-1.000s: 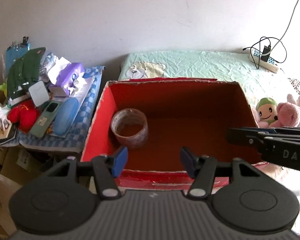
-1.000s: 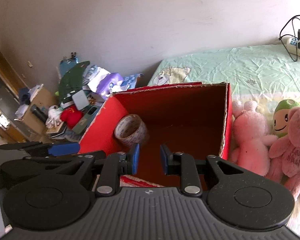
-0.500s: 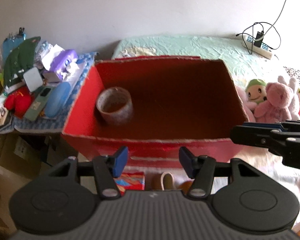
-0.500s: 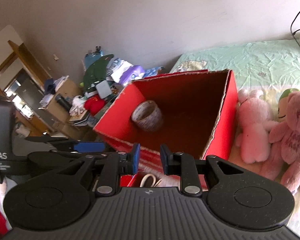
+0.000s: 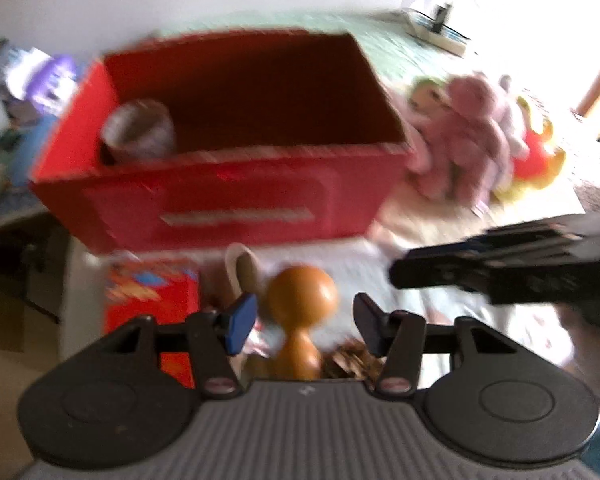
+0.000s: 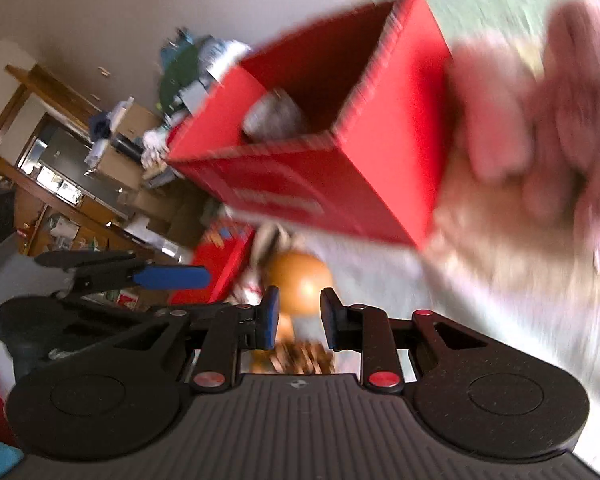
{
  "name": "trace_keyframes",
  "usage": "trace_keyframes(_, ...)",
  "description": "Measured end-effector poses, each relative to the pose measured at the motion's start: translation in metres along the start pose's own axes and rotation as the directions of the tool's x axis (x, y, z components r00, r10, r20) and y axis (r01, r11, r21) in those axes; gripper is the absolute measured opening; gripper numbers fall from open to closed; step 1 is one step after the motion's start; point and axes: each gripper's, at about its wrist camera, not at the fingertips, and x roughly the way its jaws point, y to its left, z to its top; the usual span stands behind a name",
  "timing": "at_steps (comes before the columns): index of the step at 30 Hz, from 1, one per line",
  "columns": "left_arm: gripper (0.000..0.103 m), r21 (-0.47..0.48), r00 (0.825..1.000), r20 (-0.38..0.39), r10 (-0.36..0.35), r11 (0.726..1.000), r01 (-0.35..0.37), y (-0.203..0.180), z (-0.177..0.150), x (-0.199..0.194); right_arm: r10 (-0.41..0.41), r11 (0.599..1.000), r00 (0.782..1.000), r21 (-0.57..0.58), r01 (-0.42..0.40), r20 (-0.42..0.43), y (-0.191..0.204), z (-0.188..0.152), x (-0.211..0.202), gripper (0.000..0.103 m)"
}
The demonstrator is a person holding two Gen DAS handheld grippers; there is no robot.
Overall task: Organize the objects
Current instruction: 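Move the right gripper back toward the brown pine cone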
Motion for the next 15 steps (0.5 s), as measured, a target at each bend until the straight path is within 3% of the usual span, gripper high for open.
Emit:
trace_keyframes(6,0.055,-0.004,0.990,-0.076,-0.120,0.993,0.120,-0.008,-0.023,0.016,0.094,0.987,0.990,0.144,-0.078,-0.109,-0.025,-0.018,0.009,0.029)
trace_keyframes(12,0.054,-0.041,0.979,-0.125,-0.163,0.986,0.159,-0.014,-0.034,0.032,0.149,0.966,0.979,0.233,-0.113,-0.143,-0.039,-0.026,0.014,0.033)
trace_keyframes(15,0.052,-0.051,0.980,-0.132,-0.152,0.988,0.146,-0.016,-0.036,0.038,0.164,0.960,0.975,0.254,-0.122,-0.150,-0.047,-0.026,0.014,0.037)
